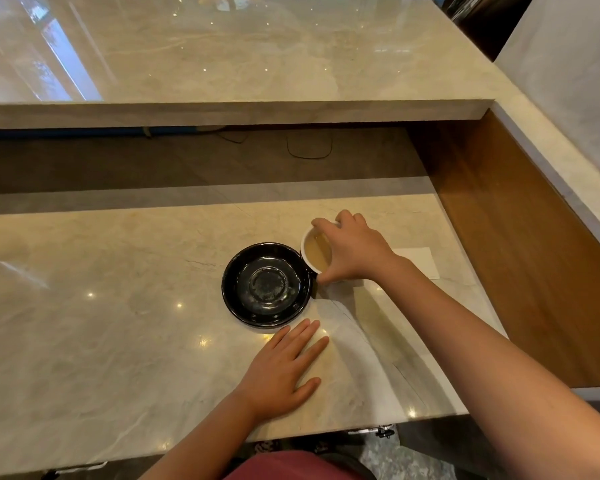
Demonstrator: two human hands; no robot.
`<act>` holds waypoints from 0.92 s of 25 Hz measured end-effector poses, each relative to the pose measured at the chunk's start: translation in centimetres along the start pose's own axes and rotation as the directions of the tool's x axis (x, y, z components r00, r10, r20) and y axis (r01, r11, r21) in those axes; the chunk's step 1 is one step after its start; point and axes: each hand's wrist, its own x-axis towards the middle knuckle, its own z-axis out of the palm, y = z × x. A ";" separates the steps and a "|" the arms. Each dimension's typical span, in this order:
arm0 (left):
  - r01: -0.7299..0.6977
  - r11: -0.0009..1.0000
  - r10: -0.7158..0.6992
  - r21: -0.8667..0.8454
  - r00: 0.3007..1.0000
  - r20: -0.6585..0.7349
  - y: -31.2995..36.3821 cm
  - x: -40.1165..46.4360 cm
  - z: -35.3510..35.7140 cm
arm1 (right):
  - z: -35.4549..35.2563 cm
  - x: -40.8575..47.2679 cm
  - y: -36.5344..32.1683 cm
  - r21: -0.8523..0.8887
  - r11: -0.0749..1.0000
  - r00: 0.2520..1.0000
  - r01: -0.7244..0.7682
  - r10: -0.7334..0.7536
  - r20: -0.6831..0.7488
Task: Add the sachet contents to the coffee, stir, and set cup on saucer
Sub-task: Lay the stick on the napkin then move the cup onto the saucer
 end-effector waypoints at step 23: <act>-0.025 0.999 0.023 -0.031 0.999 -0.040 -0.9 -1.5 0.1 | 2.9 2.3 -9.1 -0.101 0.973 0.976 0.206 -0.197 0.094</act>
